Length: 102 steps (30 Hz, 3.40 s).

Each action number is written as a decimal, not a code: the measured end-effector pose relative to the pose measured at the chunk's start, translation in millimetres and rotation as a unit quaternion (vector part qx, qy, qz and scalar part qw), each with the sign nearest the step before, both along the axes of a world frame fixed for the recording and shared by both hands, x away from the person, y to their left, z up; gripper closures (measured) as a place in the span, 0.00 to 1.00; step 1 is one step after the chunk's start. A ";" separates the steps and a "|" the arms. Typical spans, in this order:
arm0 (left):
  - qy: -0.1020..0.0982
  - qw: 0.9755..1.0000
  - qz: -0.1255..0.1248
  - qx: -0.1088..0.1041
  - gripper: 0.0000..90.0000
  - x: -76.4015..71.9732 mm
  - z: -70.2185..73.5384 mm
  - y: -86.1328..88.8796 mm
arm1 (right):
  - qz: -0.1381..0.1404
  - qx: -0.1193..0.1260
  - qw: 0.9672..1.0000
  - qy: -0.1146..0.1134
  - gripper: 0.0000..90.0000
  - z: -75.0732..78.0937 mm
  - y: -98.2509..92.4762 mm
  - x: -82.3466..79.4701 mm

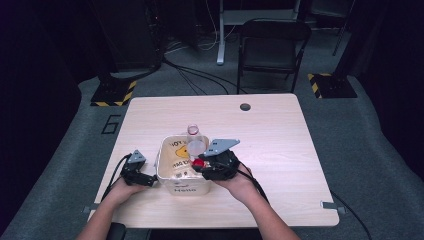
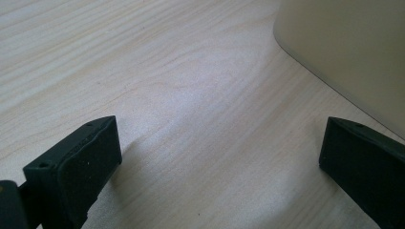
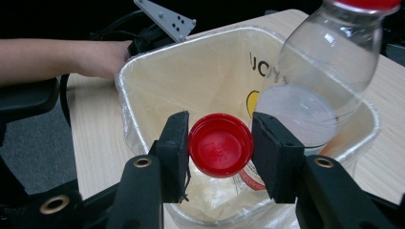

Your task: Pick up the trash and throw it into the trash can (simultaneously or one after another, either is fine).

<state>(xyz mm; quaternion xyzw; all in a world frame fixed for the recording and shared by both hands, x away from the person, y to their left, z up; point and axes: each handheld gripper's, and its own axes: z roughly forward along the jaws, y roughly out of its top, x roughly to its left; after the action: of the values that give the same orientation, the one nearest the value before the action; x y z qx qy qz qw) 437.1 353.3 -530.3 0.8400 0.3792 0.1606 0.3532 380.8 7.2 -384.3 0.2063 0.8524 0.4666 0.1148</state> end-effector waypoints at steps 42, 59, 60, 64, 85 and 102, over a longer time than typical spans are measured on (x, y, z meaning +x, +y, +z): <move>0.001 1.000 0.001 -0.002 0.00 -0.5 -0.2 -0.4 | -0.116 0.026 0.993 -0.013 0.44 -4.1 -65.0 -7.7; 0.001 1.000 0.002 -0.002 0.00 -0.5 -0.2 -0.5 | -0.212 0.063 0.975 -0.009 0.41 -17.9 -133.9 -8.1; 0.001 1.000 0.001 -0.002 0.00 -0.5 -0.2 -0.5 | -0.214 0.062 0.975 -0.009 0.41 -19.4 -135.8 -7.6; 0.002 1.000 0.002 -0.002 0.00 -0.6 -0.2 -0.5 | -0.225 0.066 0.972 -0.010 0.41 -24.4 -141.7 -6.1; 0.001 1.000 0.002 -0.002 0.00 -0.6 -0.1 -0.5 | -0.289 0.062 0.955 0.005 0.41 -69.0 -185.5 -1.3; 0.002 1.000 0.004 -0.003 0.00 -0.9 -0.2 -0.8 | -0.301 0.028 0.951 0.060 0.42 -104.9 -195.4 14.8</move>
<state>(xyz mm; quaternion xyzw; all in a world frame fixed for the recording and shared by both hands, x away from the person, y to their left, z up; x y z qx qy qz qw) 436.2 352.5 -530.5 0.8379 0.3836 0.1589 0.3542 395.7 -188.2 -489.2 0.4843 0.7427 0.4204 0.1927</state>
